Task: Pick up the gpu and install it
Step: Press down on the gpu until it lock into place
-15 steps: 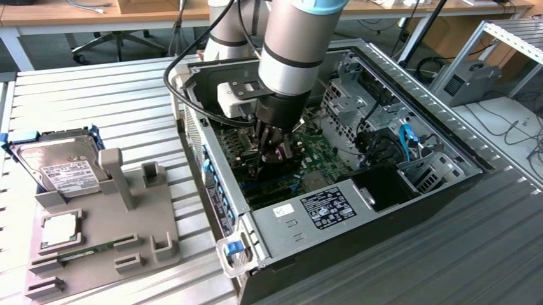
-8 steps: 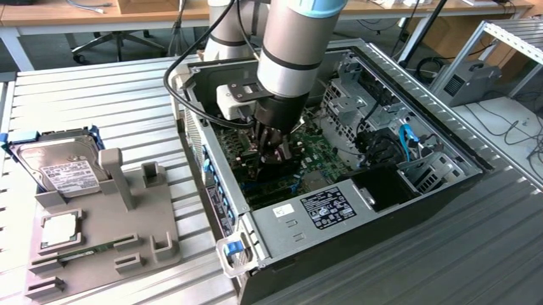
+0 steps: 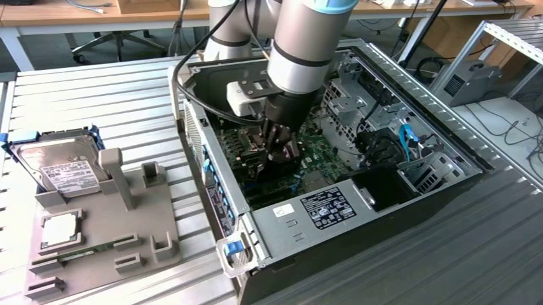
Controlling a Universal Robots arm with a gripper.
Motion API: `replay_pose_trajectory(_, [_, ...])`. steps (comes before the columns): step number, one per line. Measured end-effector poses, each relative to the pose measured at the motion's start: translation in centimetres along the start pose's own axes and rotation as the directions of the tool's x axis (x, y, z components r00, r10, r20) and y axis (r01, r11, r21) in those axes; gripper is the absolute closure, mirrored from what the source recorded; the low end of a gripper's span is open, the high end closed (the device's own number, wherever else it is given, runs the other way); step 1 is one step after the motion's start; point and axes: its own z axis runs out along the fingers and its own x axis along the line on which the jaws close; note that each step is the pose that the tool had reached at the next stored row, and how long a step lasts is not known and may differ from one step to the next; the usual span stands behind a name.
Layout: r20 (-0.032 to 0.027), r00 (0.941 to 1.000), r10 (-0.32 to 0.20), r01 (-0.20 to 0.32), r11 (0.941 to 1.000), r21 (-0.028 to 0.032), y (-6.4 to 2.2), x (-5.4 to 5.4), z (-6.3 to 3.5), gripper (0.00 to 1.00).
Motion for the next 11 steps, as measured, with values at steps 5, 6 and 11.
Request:
replay_pose_trajectory(5, [0.0017,1.0000,0.000,0.000,1.0000,-0.0004,-1.11,0.0,-0.67,0.89])
replay_pose_trajectory(6, [0.0020,1.0000,0.000,0.000,1.0000,-0.0005,-1.34,0.0,-0.77,0.89])
replay_pose_trajectory(11, [0.0024,1.0000,0.000,0.000,1.0000,-0.0008,-1.86,0.0,-1.51,0.89])
